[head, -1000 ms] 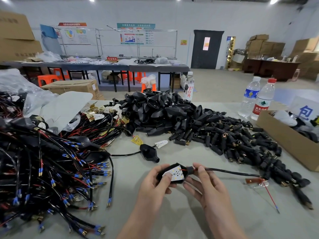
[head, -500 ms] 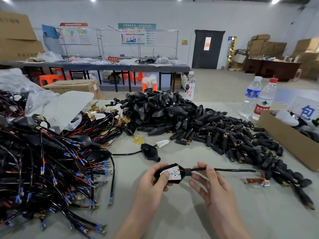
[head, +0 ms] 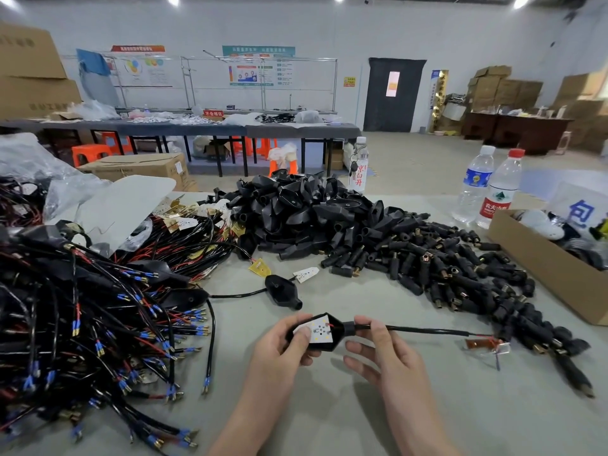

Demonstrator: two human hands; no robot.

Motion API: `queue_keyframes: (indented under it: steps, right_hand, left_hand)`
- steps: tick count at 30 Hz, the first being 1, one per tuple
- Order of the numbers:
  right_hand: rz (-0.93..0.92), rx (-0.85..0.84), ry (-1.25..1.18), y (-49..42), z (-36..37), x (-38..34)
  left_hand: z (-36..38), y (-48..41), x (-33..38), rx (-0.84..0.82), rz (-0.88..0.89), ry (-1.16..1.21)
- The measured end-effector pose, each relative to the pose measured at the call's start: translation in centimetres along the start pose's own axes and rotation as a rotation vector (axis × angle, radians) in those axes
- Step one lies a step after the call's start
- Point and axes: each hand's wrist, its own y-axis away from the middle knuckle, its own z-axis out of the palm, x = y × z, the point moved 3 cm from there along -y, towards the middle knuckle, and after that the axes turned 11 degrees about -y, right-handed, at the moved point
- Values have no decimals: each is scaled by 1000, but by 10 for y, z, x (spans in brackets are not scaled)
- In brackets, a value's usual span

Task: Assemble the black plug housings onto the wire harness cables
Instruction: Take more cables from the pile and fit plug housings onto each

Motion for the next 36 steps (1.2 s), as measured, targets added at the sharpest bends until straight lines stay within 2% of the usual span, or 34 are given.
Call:
queue_keyframes:
  steps: [4, 7, 11, 14, 16, 19, 23, 27, 32, 34, 36]
  right_hand:
    - [85, -3, -6, 0, 4, 3]
    - [170, 10, -57, 0, 6, 5]
    - [150, 139, -233, -3, -6, -6]
    - [86, 129, -208, -6, -13, -16]
    - [62, 66, -117, -5, -10, -19]
    - [55, -66, 42, -1, 0, -18]
    - [47, -152, 190, 3, -4, -21]
    - [-116, -14, 694, -1, -17, -21]
    - [-294, 159, 814, -14, -36, -33]
    - [-415, 236, 941, -28, -48, -45]
    - [-534, 350, 1171, -47, -62, -60]
  left_hand:
    - [-12, -1, 1, 0, -9, -87]
    - [-39, -3, 2, 27, 26, -269]
    - [-79, -2, -3, 276, 45, -666]
    - [-64, 5, 8, 435, 254, -858]
    - [-29, 13, 18, 389, 396, -830]
    - [30, 19, 27, 206, 595, -821]
    - [63, 17, 32, 39, 667, -814]
    - [64, 10, 25, 63, 634, -795]
    - [51, -8, 9, 43, 285, -459]
    - [48, -11, 5, 49, 243, -365]
    - [49, -12, 5, 64, 253, -331]
